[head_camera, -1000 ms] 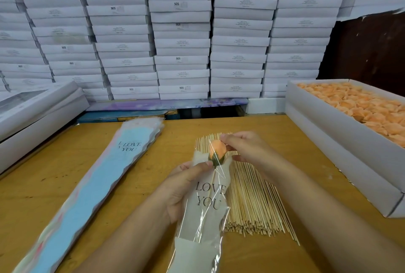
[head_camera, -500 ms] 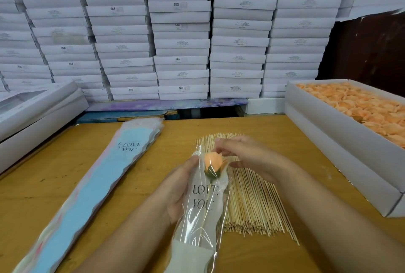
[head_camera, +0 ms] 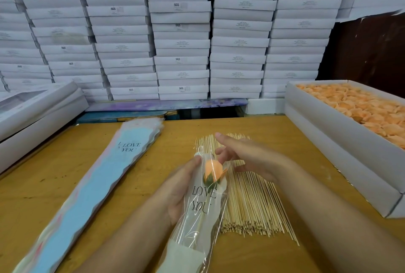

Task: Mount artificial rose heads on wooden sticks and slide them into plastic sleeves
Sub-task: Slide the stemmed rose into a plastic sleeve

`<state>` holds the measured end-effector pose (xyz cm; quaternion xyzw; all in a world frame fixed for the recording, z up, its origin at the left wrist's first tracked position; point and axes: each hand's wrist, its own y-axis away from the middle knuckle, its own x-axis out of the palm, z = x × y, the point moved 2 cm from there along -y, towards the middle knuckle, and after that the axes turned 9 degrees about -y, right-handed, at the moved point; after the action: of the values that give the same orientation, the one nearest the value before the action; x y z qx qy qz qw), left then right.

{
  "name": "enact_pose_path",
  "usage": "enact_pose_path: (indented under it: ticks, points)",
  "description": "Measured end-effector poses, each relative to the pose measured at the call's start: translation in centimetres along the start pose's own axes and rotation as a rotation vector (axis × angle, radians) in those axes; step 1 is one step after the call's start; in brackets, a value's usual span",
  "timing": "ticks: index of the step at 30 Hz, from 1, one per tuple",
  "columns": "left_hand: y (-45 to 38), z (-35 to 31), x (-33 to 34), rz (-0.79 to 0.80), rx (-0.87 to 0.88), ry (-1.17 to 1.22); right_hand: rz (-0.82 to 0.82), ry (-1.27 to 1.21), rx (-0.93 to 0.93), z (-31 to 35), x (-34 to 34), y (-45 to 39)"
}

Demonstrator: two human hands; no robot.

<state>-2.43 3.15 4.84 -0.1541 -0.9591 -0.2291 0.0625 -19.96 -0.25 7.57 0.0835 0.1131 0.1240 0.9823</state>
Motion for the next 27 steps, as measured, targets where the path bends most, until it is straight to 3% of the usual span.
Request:
enact_pose_path:
  ticks: [4, 12, 15, 20, 27]
  points:
    - [0.1, -0.1, -0.1, 0.000, 0.018, 0.001, -0.126, -0.171, -0.045, -0.8, 0.2, 0.2]
    - [0.0, -0.1, 0.0, 0.068, 0.022, 0.051, -0.017, -0.444, 0.164, -1.6, 2.2, 0.7]
    - [0.2, -0.2, 0.1, 0.128, 0.024, 0.007, -0.098, -0.498, 0.102, -1.7, 2.0, 0.5]
    - [0.6, 0.4, 0.2, 0.094, 0.073, -0.136, -0.278, -0.601, -0.035, -1.9, 1.2, -0.1]
    - [0.7, 0.7, 0.7, 0.110, 0.083, -0.195, -0.292, -0.764, -0.088, -2.7, 1.6, 0.3]
